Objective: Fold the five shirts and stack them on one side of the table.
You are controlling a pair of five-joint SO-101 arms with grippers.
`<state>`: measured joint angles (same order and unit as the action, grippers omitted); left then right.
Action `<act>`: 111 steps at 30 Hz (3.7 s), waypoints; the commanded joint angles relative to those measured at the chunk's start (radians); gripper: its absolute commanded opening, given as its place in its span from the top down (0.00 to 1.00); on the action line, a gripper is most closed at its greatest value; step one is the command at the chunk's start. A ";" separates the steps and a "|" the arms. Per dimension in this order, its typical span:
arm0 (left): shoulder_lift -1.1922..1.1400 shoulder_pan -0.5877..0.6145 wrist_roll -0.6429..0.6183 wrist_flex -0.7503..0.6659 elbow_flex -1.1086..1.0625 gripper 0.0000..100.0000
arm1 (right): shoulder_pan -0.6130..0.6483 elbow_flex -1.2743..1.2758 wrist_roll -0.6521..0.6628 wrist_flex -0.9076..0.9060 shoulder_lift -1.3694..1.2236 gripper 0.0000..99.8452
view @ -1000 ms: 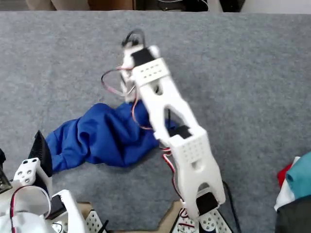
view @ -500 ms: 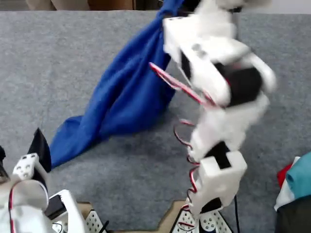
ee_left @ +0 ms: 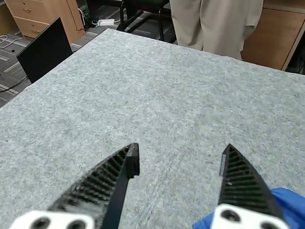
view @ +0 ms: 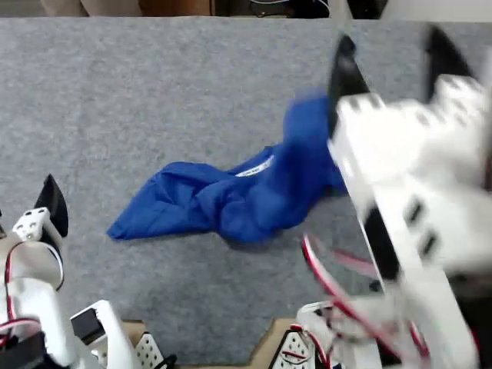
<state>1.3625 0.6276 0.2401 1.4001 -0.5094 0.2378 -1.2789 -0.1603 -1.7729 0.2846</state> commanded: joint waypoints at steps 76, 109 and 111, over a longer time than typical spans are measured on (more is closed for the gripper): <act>-0.943 0.054 -0.163 0.285 0.207 0.72 | -0.021 -0.341 -0.241 0.210 -1.156 0.99; -1.685 -1.300 -0.305 0.203 1.030 0.72 | -0.642 -0.275 -0.120 0.400 -1.598 0.99; -1.787 -1.332 -0.304 0.206 1.162 0.72 | -0.680 -0.298 -0.120 0.430 -1.606 0.99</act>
<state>-0.3084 -0.6536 -0.0499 1.6134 0.4373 -0.3744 -1.5397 -0.2708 -1.4062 -1.3265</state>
